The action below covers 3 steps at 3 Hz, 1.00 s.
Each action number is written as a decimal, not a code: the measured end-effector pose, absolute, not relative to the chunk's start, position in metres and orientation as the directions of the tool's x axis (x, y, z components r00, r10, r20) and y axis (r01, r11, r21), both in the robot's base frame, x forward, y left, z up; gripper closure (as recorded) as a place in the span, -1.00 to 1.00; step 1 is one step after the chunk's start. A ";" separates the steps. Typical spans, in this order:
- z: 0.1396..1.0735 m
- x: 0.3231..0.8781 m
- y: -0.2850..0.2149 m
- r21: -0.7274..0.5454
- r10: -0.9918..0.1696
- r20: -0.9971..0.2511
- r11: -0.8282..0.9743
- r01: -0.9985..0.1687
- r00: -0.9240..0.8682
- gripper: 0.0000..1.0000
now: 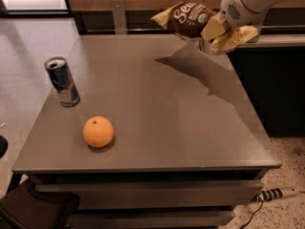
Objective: Move brown chip bag near orange
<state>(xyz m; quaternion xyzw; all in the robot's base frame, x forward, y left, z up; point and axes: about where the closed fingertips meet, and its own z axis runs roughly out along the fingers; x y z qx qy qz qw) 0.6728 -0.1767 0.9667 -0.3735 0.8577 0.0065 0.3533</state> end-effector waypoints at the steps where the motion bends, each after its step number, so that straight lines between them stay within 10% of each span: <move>1: 0.993 0.652 -0.192 -0.261 -0.642 -0.621 0.711 -0.653 -0.451 1.00; 3: 1.017 0.584 -0.203 -0.255 -0.667 -0.632 0.660 -0.707 -0.395 1.00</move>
Offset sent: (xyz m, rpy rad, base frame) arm -0.0975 -0.0433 0.0651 0.0106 -0.0183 0.0842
